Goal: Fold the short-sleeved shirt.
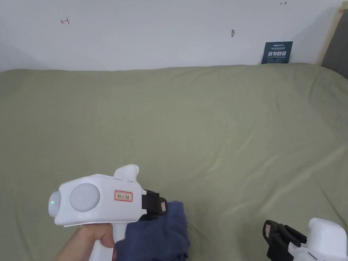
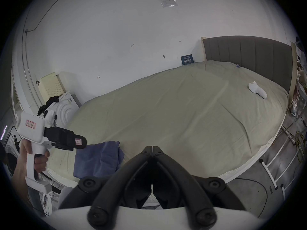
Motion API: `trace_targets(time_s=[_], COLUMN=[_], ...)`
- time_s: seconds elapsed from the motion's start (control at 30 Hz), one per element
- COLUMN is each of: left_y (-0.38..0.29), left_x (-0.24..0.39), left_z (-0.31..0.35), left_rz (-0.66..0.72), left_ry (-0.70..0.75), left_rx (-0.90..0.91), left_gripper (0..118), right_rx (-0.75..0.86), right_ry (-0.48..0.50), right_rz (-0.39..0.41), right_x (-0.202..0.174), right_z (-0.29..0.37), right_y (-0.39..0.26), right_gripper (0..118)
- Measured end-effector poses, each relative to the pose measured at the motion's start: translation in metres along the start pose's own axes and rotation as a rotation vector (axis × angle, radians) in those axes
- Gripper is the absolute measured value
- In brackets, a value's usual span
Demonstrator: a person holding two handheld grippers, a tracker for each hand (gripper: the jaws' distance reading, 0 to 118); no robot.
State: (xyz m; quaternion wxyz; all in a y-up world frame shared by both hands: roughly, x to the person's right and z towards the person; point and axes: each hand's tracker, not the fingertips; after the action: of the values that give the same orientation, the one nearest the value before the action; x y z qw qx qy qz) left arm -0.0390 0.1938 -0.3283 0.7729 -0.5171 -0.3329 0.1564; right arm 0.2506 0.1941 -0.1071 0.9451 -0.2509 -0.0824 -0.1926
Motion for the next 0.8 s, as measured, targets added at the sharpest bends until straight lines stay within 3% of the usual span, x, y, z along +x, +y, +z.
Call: trace_targets(time_s=[0.1, 0.23, 0.3, 0.37, 0.5, 0.57, 0.67, 0.73, 0.8], left_y=[-0.017, -0.052, -0.052, -0.047, -0.037, -0.031, -0.029, -0.028, -0.027], left_x=[-0.015, -0.039, -0.043, -0.038, -0.037, -0.048, -0.075, -0.099, -0.122], left_z=[-0.046, -0.097, -0.088, -0.07, -0.005, 0.029, 0.069, 0.084, 0.085], left_rz=[0.081, 0.076, 0.124, 0.114, 0.075, 0.063, 0.043, 0.039, 0.056], left_ry=[-0.115, -0.063, -0.176, -0.172, -0.169, -0.116, -0.014, 0.046, 0.092], left_rx=[-0.102, -0.184, -0.129, -0.1, -0.019, 0.029, 0.058, 0.049, 0.023], left_gripper=[0, 0, 0, 0, 0, 0, 0, 0, 0], right_rx=[-0.031, -0.073, -0.1, -0.14, -0.273, -0.361, -0.485, -0.575, -0.615], right_ry=[0.022, 0.03, 0.05, 0.087, 0.308, 0.456, 0.603, 0.728, 0.743], right_rz=[-0.016, -0.022, -0.025, -0.025, -0.053, -0.106, -0.135, -0.244, -0.29], right_x=[-0.002, -0.002, -0.003, -0.008, -0.032, -0.043, -0.058, -0.056, -0.048], right_z=[-0.001, -0.003, -0.008, -0.019, -0.061, -0.092, -0.145, -0.183, -0.206], right_y=[-0.002, -0.005, -0.007, -0.007, -0.006, -0.011, -0.023, -0.034, -0.04], right_gripper=[2, 2, 2, 2, 2, 2, 2, 2, 2])
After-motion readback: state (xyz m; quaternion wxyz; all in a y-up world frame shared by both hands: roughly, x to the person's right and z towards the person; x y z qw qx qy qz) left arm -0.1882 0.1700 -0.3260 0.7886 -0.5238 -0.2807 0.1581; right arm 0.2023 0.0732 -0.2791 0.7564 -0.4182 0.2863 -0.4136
